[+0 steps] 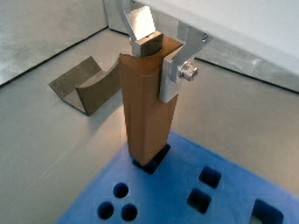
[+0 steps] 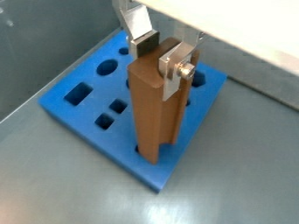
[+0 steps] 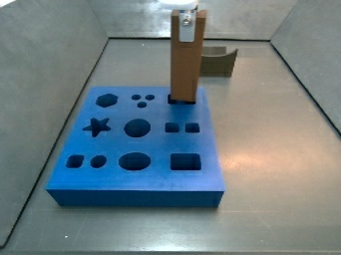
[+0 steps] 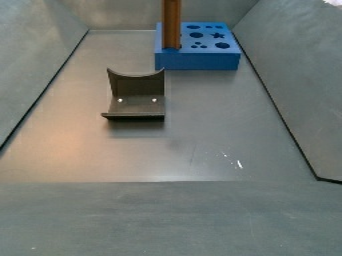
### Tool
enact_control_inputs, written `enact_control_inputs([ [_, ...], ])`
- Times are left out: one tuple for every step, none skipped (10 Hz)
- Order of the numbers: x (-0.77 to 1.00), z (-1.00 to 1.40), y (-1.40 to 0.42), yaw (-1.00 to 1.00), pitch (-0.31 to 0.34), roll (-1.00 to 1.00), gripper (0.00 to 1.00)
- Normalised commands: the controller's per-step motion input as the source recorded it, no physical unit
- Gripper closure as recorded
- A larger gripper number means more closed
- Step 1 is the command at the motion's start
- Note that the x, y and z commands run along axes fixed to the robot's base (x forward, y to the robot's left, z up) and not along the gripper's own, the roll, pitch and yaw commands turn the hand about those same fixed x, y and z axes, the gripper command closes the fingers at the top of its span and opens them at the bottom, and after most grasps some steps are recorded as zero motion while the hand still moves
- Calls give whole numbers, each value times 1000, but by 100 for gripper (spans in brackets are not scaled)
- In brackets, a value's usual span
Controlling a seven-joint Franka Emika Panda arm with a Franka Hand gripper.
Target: Insert the arch object.
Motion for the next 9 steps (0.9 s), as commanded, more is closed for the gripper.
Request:
enact_control_inputs([
  [3, -497, 0, 57, -14, -34, 100],
  [0, -326, -163, 129, 0, -49, 100],
  [-23, -214, -191, 220, 0, -69, 100],
  [-63, -143, -223, 251, 0, -73, 100],
  [-31, -137, -160, 263, 0, -94, 100],
  [-71, -146, -66, 286, 0, -117, 100],
  [-57, -189, 0, 269, -7, -159, 100],
  [-103, -220, 0, 214, -17, -103, 100],
  [-183, -191, 43, 197, -17, -91, 100],
])
